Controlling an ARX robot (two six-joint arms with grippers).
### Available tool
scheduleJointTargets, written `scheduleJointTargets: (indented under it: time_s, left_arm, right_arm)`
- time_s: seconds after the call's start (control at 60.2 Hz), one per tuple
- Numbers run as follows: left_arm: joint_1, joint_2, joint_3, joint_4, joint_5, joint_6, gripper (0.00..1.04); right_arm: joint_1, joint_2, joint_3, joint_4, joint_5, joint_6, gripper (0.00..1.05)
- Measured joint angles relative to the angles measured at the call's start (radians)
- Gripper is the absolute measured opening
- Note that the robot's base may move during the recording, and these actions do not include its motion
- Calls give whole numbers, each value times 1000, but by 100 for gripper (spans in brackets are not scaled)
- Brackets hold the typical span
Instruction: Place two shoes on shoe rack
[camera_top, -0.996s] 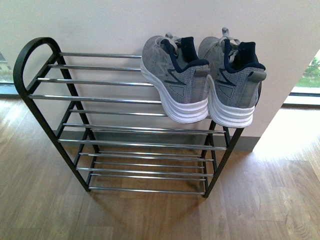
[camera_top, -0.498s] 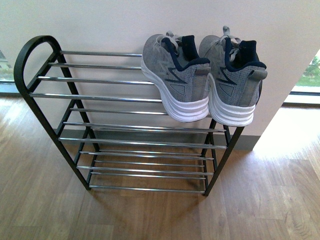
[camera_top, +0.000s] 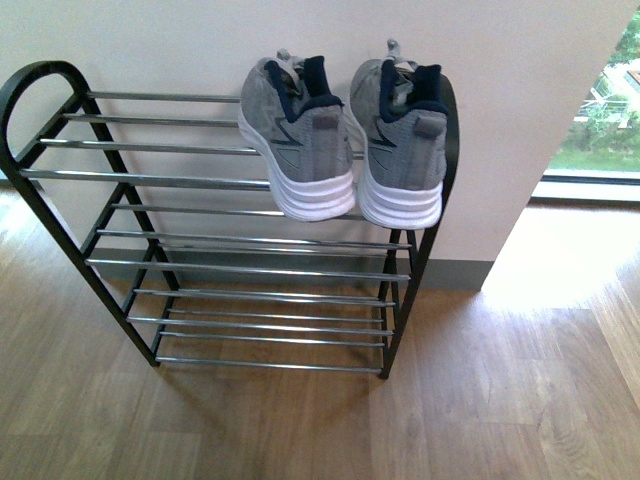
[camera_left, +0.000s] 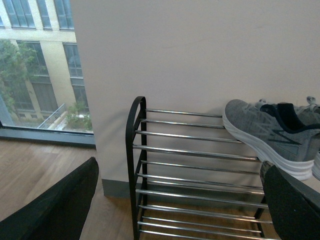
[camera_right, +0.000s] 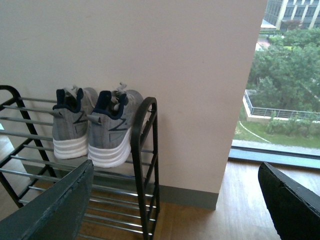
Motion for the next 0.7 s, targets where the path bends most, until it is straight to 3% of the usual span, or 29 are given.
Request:
scheduleJointTargets:
  time_s: [0.697]
  left_arm:
    - [0,0,0,0,-4,0,95]
  right_arm:
    - [0,0,0,0,-4,0,95]
